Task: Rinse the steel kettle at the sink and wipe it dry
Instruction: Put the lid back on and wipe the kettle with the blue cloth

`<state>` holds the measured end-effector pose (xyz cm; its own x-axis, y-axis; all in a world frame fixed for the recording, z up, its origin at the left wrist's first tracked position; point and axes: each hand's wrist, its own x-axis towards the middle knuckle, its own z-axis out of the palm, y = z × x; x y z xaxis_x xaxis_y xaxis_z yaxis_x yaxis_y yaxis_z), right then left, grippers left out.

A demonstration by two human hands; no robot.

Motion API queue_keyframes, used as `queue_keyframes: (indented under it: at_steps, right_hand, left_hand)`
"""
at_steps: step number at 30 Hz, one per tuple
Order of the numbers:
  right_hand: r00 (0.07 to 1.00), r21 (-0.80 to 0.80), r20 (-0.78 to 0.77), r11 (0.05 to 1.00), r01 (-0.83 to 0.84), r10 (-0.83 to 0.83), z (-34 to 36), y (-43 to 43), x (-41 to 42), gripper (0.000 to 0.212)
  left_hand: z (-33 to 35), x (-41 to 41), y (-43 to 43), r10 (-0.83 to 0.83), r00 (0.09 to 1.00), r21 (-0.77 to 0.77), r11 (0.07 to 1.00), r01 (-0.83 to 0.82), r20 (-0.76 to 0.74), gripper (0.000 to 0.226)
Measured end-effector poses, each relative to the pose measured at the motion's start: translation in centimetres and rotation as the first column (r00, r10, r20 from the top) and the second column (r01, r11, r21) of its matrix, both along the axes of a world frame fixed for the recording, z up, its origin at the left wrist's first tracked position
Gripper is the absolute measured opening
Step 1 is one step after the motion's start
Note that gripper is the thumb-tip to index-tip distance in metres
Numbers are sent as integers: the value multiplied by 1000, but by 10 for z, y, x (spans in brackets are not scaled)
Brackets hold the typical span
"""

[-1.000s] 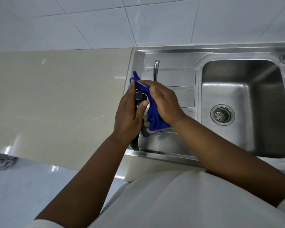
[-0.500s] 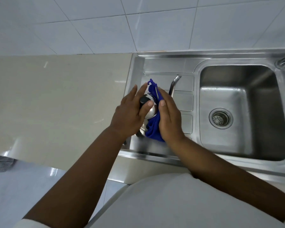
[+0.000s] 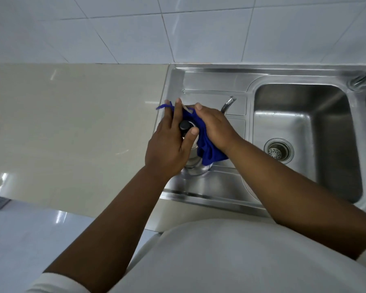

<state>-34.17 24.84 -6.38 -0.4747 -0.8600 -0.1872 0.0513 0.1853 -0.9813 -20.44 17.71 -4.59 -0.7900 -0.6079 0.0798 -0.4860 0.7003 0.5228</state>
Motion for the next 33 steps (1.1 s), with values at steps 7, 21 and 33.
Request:
queue_keyframes:
  at_steps: [7, 21, 33]
  right_hand:
    - [967, -30, 102, 971, 238, -234, -19, 14, 21, 39]
    - [852, -228, -266, 888, 399, -451, -45, 47, 86, 69]
    - [984, 77, -151, 991, 111, -99, 25, 16, 21, 82]
  left_hand:
    - [-3, -2, -11, -87, 994, -104, 990, 93, 61, 81]
    - [-5, -7, 16, 59, 989, -65, 997, -50, 139, 92]
    - [-8, -2, 9, -42, 999, -53, 998, 44, 27, 74]
